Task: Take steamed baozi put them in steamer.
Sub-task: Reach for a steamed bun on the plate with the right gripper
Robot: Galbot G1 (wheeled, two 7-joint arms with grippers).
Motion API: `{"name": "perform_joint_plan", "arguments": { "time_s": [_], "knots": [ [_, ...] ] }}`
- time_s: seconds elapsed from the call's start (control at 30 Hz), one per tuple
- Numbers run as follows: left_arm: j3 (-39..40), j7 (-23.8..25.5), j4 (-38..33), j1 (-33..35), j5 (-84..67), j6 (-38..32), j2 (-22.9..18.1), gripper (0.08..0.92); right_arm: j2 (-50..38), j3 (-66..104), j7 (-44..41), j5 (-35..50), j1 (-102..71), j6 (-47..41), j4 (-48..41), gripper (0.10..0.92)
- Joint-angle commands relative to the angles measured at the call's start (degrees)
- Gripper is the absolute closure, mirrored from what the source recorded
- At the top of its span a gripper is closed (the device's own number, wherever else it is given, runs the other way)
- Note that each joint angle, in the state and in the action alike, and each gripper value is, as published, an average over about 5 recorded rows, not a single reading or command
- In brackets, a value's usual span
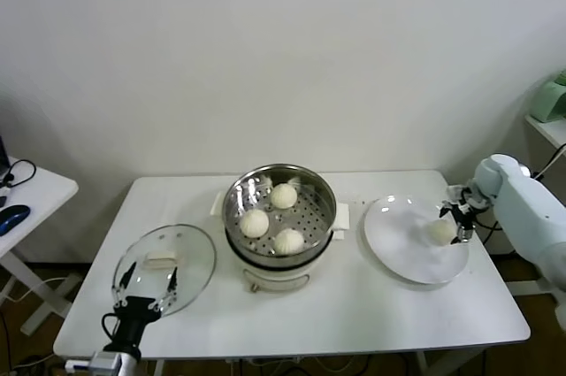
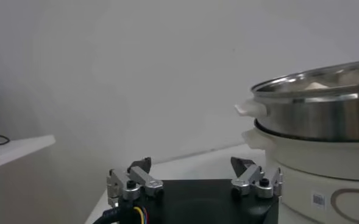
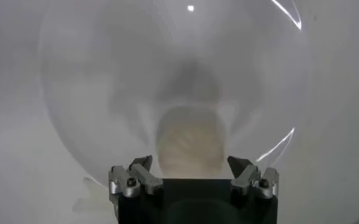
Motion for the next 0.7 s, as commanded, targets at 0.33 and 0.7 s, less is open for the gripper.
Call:
{"name": "perform_joint_plan", "arguments": {
  "time_s": [0.33,0.7],
  "knots": [
    [0.09,0.06,0.57,-0.09,0.17,-0.22,-0.12,0.177,2.78,3.77,0.42,-4.11,-0.32,0.32,-4.16,0.205],
    [0.21,0.06,0.66,-0.26,0.24,-0.21,-0.16,0.177,3.2,4.45,0.63,-4.23,0.01,0.15,-4.75,0.338]
  ]
}}
